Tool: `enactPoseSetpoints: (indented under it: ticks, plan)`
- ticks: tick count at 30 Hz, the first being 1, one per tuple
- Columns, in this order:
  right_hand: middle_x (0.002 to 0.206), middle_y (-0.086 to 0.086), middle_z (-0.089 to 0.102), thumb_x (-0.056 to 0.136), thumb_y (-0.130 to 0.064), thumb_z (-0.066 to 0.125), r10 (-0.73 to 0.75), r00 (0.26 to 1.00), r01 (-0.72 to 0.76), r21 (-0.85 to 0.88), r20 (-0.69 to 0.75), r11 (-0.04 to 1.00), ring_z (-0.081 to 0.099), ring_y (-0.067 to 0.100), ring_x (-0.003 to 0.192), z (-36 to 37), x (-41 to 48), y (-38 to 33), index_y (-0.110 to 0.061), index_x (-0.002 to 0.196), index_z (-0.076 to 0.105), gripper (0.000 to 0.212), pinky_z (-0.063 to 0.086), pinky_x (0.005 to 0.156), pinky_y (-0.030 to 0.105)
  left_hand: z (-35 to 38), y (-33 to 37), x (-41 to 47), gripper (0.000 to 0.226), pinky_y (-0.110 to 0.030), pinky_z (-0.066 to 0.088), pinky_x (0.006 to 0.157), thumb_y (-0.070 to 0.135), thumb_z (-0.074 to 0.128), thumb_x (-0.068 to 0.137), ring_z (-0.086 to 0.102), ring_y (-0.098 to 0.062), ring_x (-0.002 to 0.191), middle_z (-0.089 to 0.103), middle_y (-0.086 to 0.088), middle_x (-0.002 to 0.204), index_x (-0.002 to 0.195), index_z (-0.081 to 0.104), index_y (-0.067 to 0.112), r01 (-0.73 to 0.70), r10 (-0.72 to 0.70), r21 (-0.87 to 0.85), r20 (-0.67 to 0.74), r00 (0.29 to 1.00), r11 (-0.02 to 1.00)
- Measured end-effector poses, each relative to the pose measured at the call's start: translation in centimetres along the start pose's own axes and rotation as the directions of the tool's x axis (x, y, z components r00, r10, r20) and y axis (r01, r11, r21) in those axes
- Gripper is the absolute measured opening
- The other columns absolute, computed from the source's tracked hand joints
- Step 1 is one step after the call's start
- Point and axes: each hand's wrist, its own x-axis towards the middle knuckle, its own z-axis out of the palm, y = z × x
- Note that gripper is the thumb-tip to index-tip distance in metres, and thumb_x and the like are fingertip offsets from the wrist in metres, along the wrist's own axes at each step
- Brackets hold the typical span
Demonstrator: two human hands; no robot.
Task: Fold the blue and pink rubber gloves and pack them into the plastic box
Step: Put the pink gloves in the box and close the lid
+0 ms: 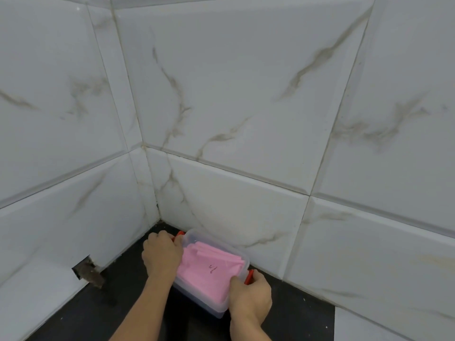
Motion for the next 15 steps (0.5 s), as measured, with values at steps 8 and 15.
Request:
enactPoseSetpoints:
  ticks: [8,15]
  plan:
    - [0.12,0.006,0.053,0.09,-0.008,0.069,-0.256,0.955,0.252,-0.046,-0.148,0.967,0.063,0.025,0.097,2.3,-1.7,1.5,-0.005,0.135,0.065,0.046,0.051,0.086,0.032,1.6,0.1,-1.7,0.027,-0.034,0.038,0.07,0.028,0.059,0.105,0.047,-0.021,0.081,0.062,-0.012,0.094,0.094,0.07,0.005,-0.101,0.111,0.065,-0.178,0.978,0.993]
    - [0.148,0.011,0.043,0.092,-0.02,0.067,-0.32,0.947,0.312,-0.15,-0.033,0.938,0.047,0.03,0.128,0.4,-2.4,1.2,-0.009,0.147,0.052,0.058,0.041,0.107,0.039,-1.6,-0.1,-3.3,0.041,-0.049,0.042,0.102,0.042,0.04,0.11,0.053,-0.027,0.122,0.06,-0.01,0.131,0.126,0.069,0.018,-0.102,0.099,-0.046,-0.05,0.994,0.994]
